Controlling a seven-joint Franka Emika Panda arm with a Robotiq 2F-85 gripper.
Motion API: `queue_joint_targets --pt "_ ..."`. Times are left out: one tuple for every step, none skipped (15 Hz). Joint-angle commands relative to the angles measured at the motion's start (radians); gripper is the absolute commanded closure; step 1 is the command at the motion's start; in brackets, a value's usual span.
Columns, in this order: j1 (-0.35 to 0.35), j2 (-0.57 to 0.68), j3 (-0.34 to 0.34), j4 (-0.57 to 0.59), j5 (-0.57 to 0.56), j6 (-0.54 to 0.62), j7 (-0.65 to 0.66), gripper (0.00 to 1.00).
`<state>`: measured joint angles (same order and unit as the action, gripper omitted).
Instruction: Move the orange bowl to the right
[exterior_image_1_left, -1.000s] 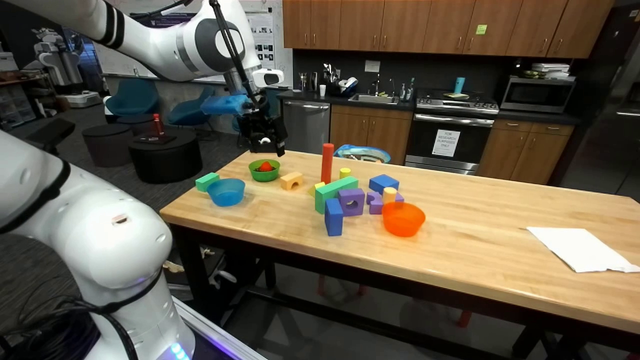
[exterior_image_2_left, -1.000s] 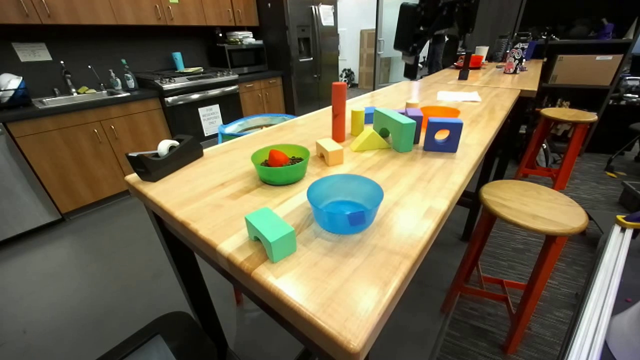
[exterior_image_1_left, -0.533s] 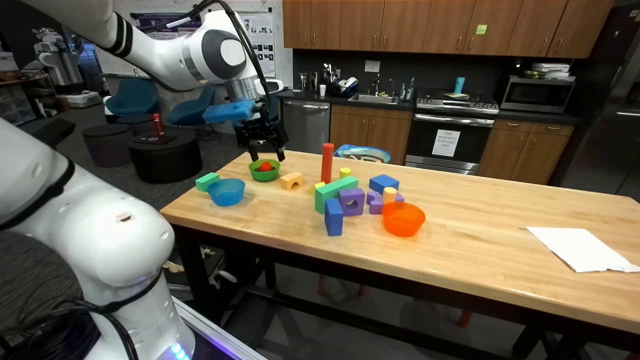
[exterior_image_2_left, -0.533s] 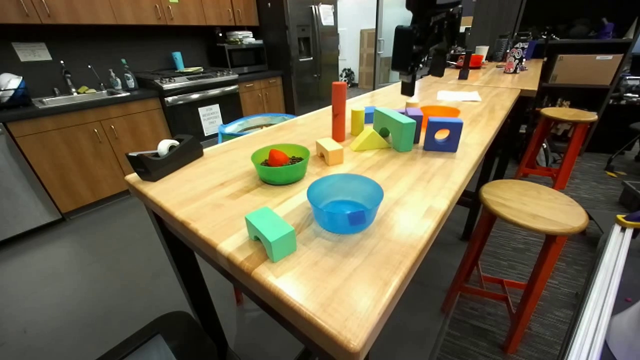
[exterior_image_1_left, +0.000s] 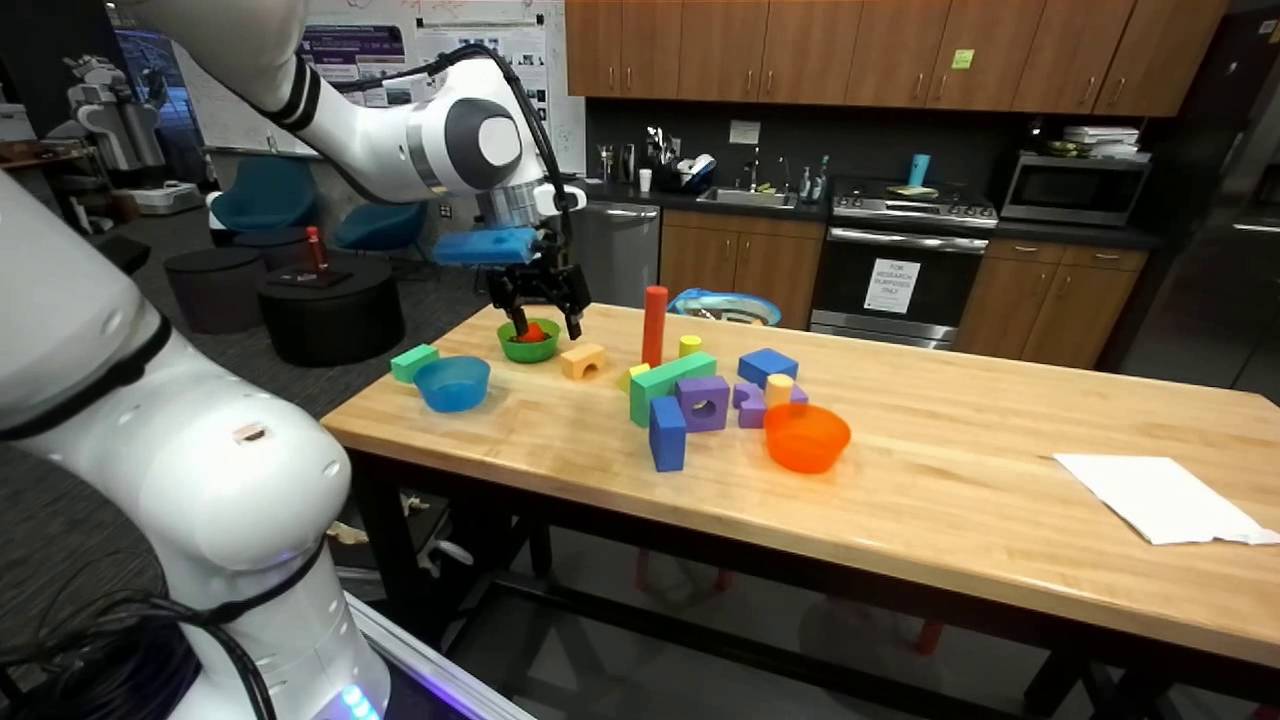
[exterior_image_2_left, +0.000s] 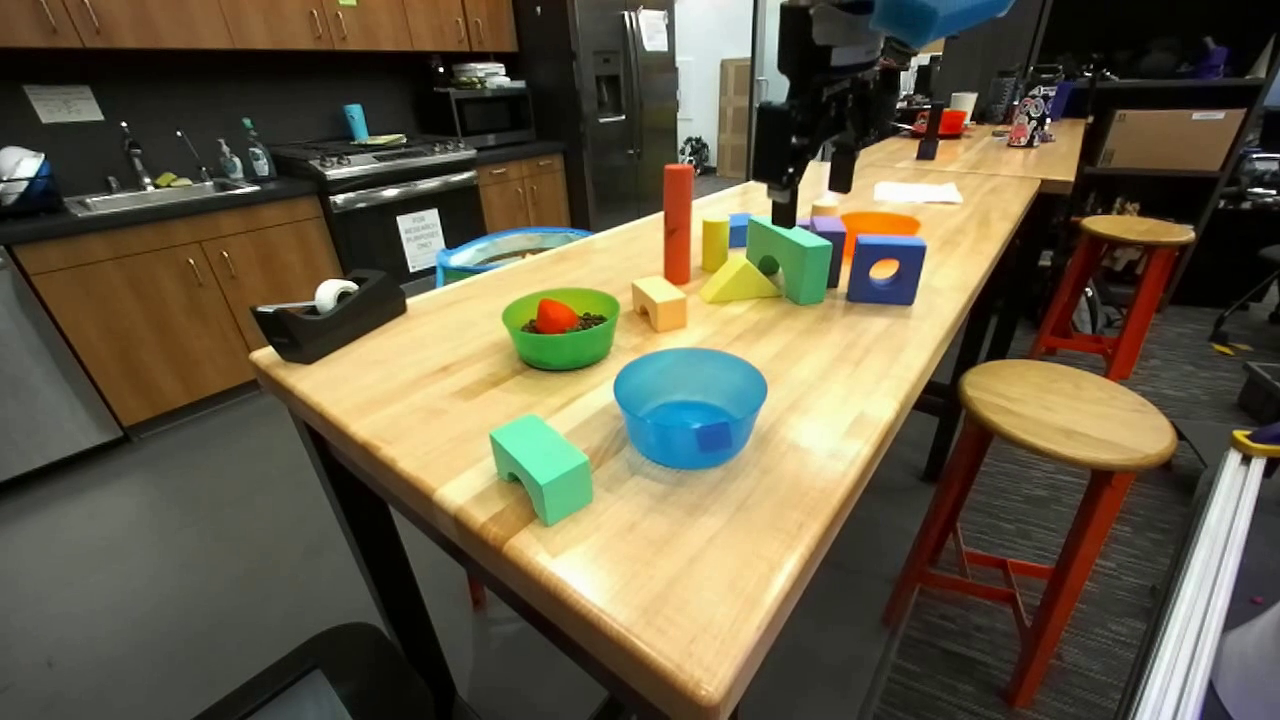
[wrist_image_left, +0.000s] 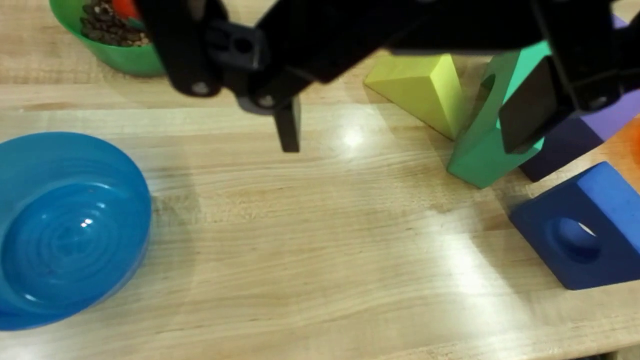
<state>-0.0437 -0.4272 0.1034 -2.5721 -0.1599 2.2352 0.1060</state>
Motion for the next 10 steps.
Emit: queue_joint_targets --pt "0.021 0.043 -0.027 0.031 0.021 0.022 -0.013 0.0" --pt "0.015 0.021 -0.018 0.011 0.001 0.012 0.004 0.0" --pt "0.015 0.029 -0.019 0.014 0.002 0.016 0.004 0.0" --pt "0.016 0.033 -0.02 0.017 0.002 0.017 0.004 0.0" --pt "0.016 0.035 -0.021 0.019 0.002 0.017 0.004 0.0" --pt "0.016 0.036 -0.021 0.02 0.002 0.017 0.004 0.0" --pt "0.016 0.036 -0.021 0.021 0.002 0.017 0.004 0.0" --pt "0.016 0.036 -0.021 0.021 0.002 0.017 0.004 0.0" --pt "0.016 0.036 -0.021 0.021 0.002 0.017 0.004 0.0" --pt "0.017 0.036 -0.021 0.021 0.002 0.017 0.004 0.0"
